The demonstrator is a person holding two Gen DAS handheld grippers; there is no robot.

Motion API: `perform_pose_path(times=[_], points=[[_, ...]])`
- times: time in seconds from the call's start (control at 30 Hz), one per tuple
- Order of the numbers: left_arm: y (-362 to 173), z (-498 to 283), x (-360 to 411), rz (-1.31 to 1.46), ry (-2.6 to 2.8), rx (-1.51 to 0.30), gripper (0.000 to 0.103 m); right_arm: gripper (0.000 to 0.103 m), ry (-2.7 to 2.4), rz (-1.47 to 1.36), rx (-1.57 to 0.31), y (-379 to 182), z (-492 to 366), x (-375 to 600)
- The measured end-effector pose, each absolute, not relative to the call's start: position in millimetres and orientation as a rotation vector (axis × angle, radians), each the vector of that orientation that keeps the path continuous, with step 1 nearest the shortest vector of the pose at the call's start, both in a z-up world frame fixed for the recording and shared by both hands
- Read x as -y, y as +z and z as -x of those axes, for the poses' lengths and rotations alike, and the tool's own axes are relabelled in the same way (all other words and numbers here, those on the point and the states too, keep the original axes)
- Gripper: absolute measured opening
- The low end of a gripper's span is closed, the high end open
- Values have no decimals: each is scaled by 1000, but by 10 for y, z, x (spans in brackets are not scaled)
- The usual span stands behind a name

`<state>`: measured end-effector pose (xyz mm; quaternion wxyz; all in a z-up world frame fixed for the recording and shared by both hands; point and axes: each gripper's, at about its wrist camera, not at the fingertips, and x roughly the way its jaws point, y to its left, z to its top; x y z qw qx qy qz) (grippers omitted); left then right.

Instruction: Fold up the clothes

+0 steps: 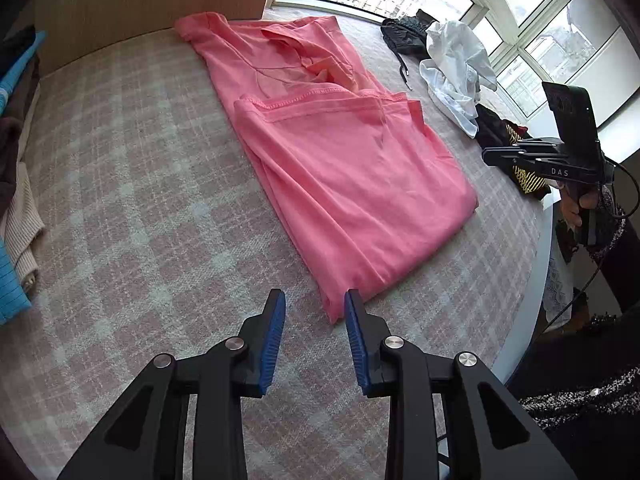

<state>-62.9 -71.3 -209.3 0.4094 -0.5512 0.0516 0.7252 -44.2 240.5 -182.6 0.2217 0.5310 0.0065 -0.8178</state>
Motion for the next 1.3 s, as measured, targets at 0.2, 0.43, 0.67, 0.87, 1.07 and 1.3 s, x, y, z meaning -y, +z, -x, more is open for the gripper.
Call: perform_pose_path(times=[0.2, 0.43, 0.67, 0.87, 1.07, 1.3], points=[[-2143, 746, 288, 1285, 1732, -157, 28, 4, -2178, -1513, -111, -2177, 742, -2135], [-2179, 1085, 520, 1374, 1783, -140, 21, 22, -2311, -1481, 149, -1792, 1128, -2888], [-1869, 1974, 509, 1291, 1889, -191, 29, 41, -2370, -1394, 253, -1578, 1537, -3195], [-1764, 1702, 417, 1216, 1811, -319, 29, 41, -2238, -1381, 87, -1697, 845, -2946], [-1863, 815, 292, 1173, 1671, -466, 32, 41, -2085, -1396, -231, -1928, -54, -2420], [-2214, 325, -52, 1117, 1541, -739, 35, 42, -2042, -1371, -492, -2104, -198, -2141]])
